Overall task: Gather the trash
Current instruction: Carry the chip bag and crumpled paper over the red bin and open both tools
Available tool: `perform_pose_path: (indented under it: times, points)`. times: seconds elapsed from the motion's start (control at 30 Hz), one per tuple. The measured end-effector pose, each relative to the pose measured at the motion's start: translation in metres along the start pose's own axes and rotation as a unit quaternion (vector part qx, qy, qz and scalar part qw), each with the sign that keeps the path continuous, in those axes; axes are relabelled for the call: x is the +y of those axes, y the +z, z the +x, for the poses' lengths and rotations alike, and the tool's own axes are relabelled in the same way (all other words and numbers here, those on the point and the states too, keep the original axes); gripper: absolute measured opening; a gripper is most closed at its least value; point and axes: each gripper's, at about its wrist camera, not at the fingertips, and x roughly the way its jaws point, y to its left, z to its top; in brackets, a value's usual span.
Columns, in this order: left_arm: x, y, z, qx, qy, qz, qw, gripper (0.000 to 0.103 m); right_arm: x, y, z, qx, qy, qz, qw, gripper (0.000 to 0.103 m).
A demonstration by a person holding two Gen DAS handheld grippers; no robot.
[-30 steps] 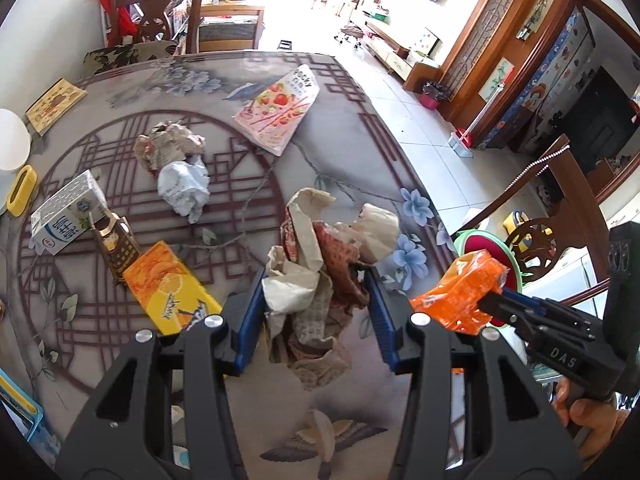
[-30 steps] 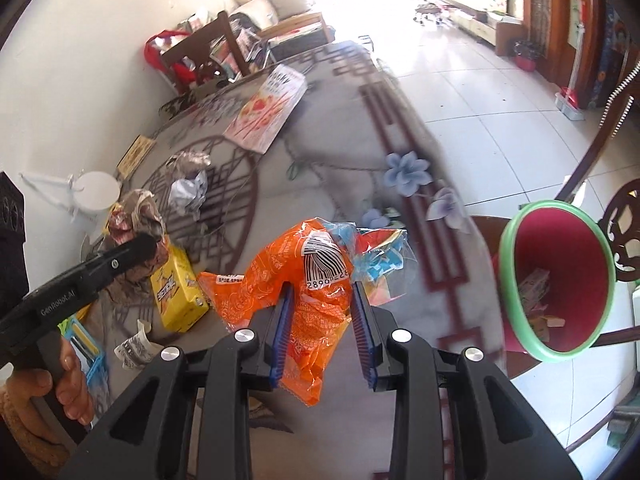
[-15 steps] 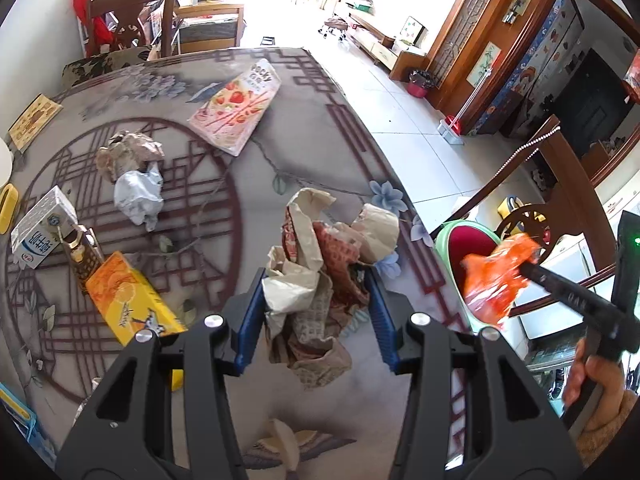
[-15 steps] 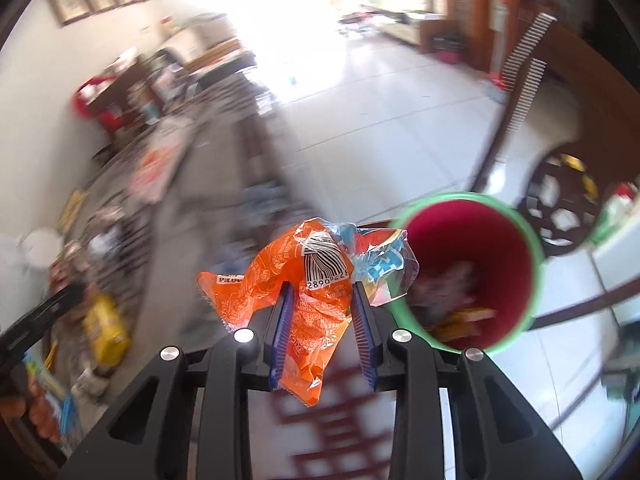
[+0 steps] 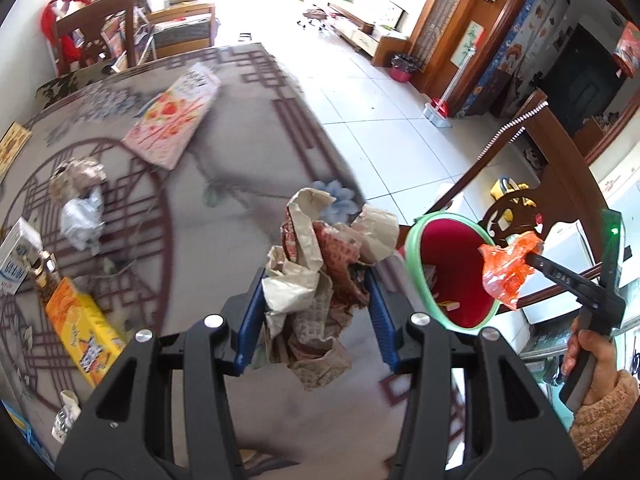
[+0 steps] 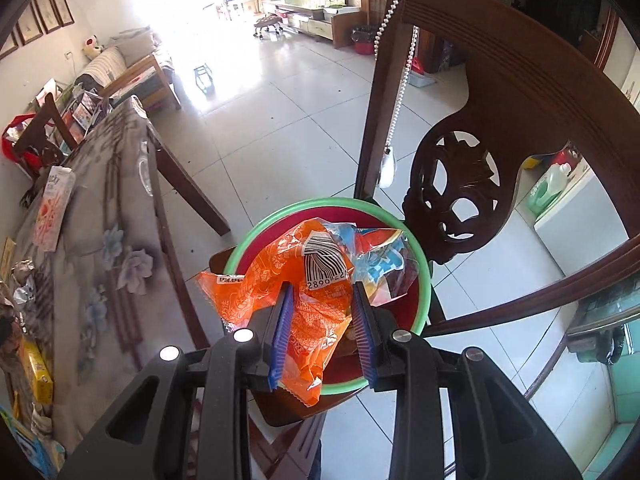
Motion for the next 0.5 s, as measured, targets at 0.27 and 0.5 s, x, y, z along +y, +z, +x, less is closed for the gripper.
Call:
perform_pose_path:
  times: [0.27, 0.5]
  points:
    - [-0.048, 0.016, 0.019, 0.006, -0.026, 0.042, 0.9988, 0.046, -0.015, 0.011, 0.013, 0.0, 0.002, 0.013, 1.0, 0.046]
    - [-0.104, 0.029, 0.048, 0.02, -0.073, 0.099, 0.9923, 0.047, -0.03, 0.012, 0.007, -0.006, 0.01, 0.036, 0.999, 0.055]
